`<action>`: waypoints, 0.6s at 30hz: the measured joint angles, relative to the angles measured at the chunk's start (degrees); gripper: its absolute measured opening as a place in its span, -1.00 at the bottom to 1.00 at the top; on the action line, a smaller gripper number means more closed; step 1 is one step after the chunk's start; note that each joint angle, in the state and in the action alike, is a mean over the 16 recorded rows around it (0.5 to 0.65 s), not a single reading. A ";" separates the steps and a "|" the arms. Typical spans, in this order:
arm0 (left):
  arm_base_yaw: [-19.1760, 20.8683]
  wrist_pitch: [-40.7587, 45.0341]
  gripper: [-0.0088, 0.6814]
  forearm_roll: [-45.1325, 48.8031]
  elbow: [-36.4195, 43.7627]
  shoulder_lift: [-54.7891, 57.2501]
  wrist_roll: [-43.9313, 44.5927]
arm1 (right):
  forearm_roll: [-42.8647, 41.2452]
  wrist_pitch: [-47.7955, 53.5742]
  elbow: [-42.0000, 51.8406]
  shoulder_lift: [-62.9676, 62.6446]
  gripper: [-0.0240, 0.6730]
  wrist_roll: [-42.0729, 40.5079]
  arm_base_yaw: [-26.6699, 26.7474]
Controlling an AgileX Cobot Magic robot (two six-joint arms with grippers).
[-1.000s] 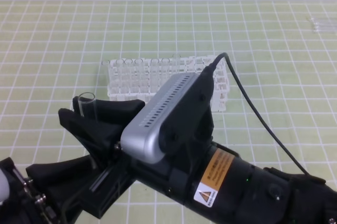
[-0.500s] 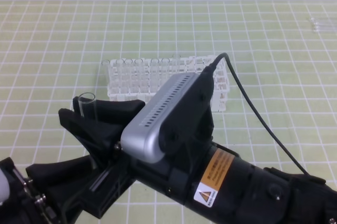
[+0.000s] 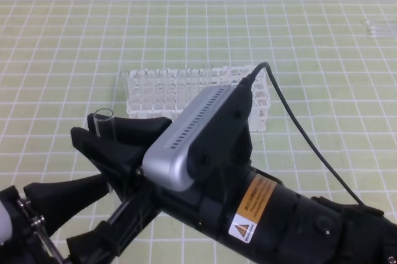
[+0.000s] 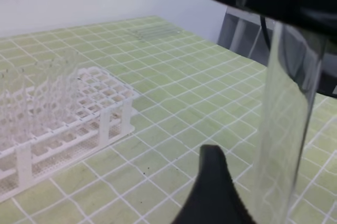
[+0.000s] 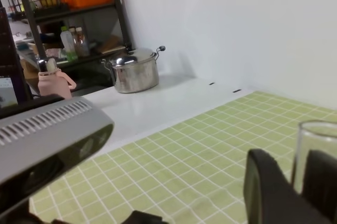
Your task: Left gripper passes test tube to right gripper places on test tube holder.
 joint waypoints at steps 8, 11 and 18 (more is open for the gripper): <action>-0.01 0.28 0.02 -0.01 -0.27 -3.40 -0.37 | 5.95 2.22 0.02 -2.36 -0.67 -7.90 0.00; -0.02 0.61 -0.21 -0.04 -0.38 -6.17 -0.60 | 8.21 3.38 0.11 -3.55 -0.67 -10.75 0.00; 0.00 2.08 -0.76 -0.18 -0.52 -15.08 -1.09 | 10.90 5.57 0.55 -5.59 -0.67 -13.93 0.00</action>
